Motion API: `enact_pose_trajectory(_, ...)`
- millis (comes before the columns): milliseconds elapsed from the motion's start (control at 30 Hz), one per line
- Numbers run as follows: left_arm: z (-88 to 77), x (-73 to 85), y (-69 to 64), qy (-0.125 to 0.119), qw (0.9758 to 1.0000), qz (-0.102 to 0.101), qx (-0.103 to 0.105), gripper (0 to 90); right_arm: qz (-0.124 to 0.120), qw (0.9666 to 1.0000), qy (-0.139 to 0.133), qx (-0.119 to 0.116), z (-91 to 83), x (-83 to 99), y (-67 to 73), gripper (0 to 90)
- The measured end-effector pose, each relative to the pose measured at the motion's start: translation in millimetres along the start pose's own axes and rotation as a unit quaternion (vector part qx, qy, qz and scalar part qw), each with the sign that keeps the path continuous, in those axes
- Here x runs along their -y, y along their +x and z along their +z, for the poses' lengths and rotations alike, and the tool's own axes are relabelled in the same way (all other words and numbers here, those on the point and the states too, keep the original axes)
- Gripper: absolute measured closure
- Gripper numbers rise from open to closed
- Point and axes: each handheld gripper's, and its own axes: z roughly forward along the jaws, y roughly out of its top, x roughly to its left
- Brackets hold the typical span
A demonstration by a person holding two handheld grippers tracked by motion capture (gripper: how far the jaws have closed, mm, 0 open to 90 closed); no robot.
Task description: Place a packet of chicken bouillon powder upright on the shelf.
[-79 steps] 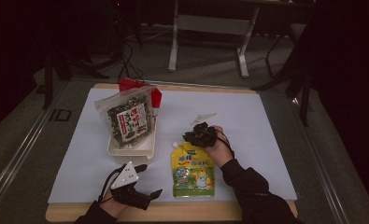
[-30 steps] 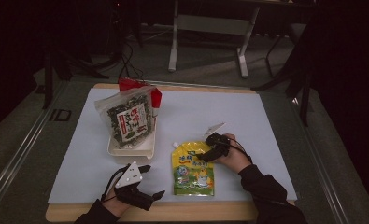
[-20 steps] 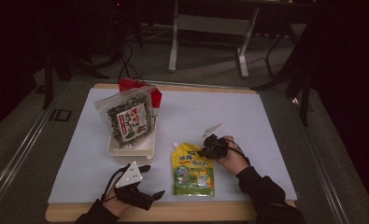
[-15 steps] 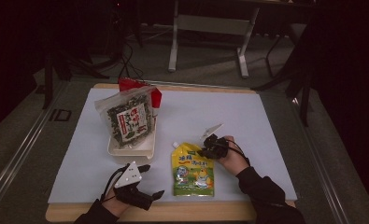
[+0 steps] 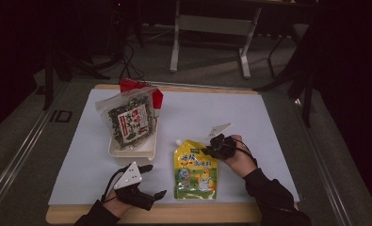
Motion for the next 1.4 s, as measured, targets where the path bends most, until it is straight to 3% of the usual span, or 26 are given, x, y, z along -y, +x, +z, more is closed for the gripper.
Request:
enact_pose_trajectory(167, 1.8, -6.5, -3.6, 0.035, 0.9993, -0.003, 0.011, 3.6, -0.014, 0.9997, -0.022, 0.004, -18.5, -5.3, 7.8, 87.8)
enact_pose_trajectory(267, 4.5, -10.9, -3.9, 0.040, 0.9988, -0.014, 0.024, 3.7, -0.020, 0.9992, -0.036, 0.004, -28.6, -6.7, 13.0, 87.8)
enact_pose_trajectory(367, 8.6, -15.6, -3.8, 0.049, 0.9987, -0.006, 0.015, 4.5, -0.027, 0.9987, -0.042, 0.008, -36.3, -6.8, 18.1, 87.9)
enact_pose_trajectory(533, 16.2, -25.4, -2.9, 0.047, 0.9988, -0.002, 0.016, 6.1, -0.035, 0.9977, -0.057, 0.008, -47.9, -5.8, 24.9, 87.8)
enact_pose_trajectory(767, 27.2, -41.1, 2.6, 0.047, 0.9987, -0.007, 0.018, 16.2, -0.050, 0.9958, -0.077, 0.008, -62.9, -6.8, 36.9, 87.8)
enact_pose_trajectory(1067, 32.8, -65.2, 3.7, 0.029, 0.9991, 0.008, 0.029, 30.6, -0.075, 0.9930, -0.089, 0.018, -77.0, -9.7, 52.5, 87.7)
enact_pose_trajectory(1167, 32.3, -67.7, 5.2, 0.026, 0.9994, 0.004, 0.020, 33.8, -0.073, 0.9928, -0.094, 0.015, -79.4, -8.0, 54.0, 87.7)
enact_pose_trajectory(1267, 29.5, -67.2, 7.9, 0.026, 0.9997, 0.003, -0.001, 31.6, -0.070, 0.9926, -0.098, 0.013, -80.6, -6.9, 53.7, 87.7)
enact_pose_trajectory(1400, 29.4, -66.4, 12.8, 0.030, 0.9995, -0.009, -0.003, 28.4, -0.074, 0.9917, -0.105, 0.006, -83.4, -7.9, 56.8, 87.7)
